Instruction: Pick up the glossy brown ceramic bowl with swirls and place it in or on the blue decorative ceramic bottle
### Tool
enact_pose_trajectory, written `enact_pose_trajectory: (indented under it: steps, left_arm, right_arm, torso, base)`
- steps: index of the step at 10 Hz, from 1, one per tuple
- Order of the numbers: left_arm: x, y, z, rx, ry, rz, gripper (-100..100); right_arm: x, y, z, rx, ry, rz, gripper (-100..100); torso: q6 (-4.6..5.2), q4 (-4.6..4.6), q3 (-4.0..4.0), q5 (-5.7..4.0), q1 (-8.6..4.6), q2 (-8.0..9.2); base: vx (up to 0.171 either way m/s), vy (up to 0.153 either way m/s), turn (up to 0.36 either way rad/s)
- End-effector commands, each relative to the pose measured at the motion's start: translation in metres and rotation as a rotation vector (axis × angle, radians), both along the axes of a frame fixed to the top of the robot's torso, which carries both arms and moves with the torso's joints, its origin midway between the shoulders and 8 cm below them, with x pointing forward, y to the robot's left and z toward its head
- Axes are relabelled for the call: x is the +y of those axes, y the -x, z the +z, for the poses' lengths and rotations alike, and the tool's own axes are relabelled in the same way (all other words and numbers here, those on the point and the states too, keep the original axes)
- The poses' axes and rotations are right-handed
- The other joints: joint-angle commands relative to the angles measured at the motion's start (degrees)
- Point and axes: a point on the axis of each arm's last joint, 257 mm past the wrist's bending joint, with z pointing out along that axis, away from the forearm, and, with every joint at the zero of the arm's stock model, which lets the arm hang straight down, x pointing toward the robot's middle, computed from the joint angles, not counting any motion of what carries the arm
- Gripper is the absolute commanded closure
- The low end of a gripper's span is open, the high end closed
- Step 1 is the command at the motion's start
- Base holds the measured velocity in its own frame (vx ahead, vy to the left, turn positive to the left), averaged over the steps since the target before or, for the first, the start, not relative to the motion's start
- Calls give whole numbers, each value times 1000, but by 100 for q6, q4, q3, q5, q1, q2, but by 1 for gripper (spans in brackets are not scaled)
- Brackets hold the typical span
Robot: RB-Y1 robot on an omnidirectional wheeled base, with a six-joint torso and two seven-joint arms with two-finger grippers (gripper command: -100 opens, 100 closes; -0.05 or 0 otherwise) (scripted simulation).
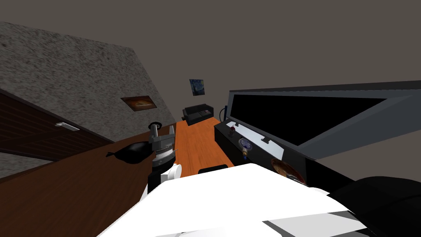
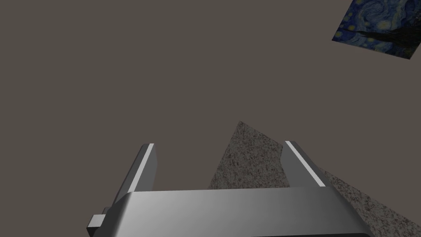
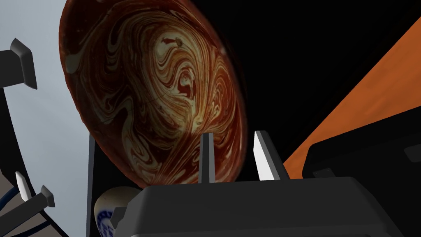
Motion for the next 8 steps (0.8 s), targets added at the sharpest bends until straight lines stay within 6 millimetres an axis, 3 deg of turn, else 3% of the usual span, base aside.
enact_pose_trajectory:
  steps: [1,2,3,5,6,7,8]
  left_arm:
    - [0,0,0,0,0,0,0]
    - [0,0,0,0,0,0,0]
    - [0,0,0,0,0,0,0]
    - [0,0,0,0,0,0,0]
    - [0,0,0,0,0,0,0]
    - [0,0,0,0,0,0,0]
    - [0,0,0,0,0,0,0]
  right_arm:
    - [0,0,0,0,0,0,100]
    - [0,0,0,0,-1,0,0]
    - [-11,-2,12,-2,3,13,100]
    - [-10,-3,11,-3,4,7,100]
    - [-10,-2,11,-2,2,8,0]
    - [-30,-24,31,-43,31,0,100]
    - [-37,-43,44,-83,33,-7,100]
  torso:
    - [0,0,0,0,0,0]
    - [-1,0,0,3,4,0]
    - [-1,0,0,6,6,0]
    - [1,-1,0,20,45,2]
    - [-3,-1,1,21,35,2]
    - [-3,-1,0,21,28,1]
    - [-8,2,1,37,60,0]
  base:
    - [0,0,0]
    - [0,0,0]
    - [5,74,-97]
    - [-1,53,-38]
    - [-1,6,-1]
    - [-7,102,-51]
    - [7,246,-69]
